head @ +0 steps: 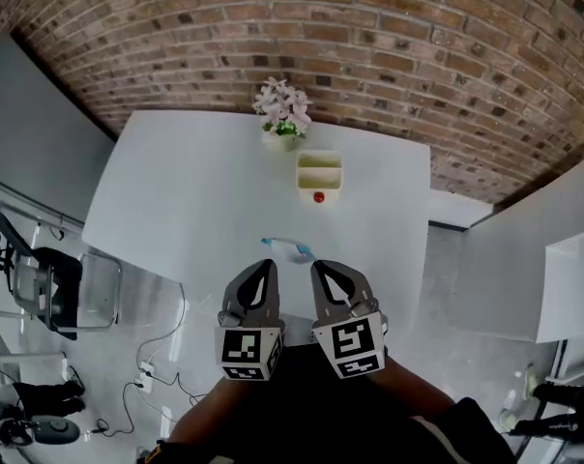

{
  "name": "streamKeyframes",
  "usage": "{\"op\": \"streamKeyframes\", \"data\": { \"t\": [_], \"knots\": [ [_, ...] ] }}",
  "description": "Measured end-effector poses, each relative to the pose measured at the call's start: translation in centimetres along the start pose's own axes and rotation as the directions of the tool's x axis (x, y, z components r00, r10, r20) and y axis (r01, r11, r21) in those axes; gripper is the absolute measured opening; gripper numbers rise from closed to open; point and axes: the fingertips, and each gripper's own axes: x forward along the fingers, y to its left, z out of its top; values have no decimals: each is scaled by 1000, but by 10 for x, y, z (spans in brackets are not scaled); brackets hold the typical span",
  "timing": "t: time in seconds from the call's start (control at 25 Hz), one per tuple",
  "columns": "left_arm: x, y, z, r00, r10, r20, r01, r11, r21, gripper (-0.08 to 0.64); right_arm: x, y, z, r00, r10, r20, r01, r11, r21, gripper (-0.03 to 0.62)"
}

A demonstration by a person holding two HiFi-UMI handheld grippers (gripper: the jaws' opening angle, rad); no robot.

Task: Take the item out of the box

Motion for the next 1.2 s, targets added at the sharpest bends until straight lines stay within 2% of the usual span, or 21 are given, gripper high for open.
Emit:
{"op": "streamKeyframes", "data": {
  "t": [0.32, 0.72, 0.96, 1.2],
  "knots": [
    [-44, 26, -8, 999, -31, 9, 31, 999, -6, 5, -5, 25, 6, 996, -89, 18, 89, 996, 10, 2],
    [-98, 57, -12, 993, -110, 40, 109, 994, 25, 5, -16, 102, 21, 989, -144, 33, 144, 989, 20, 2],
    [-120, 64, -27, 986, -156, 62, 155, 988, 12, 5, -29, 120, 13, 975, -220, 15, 220, 975, 18, 2],
    [-132, 57, -26, 984, -167, 67, 166, 986, 15, 5, -48, 127, 1, 972, -235, 7, 235, 971, 38, 2]
  ]
}}
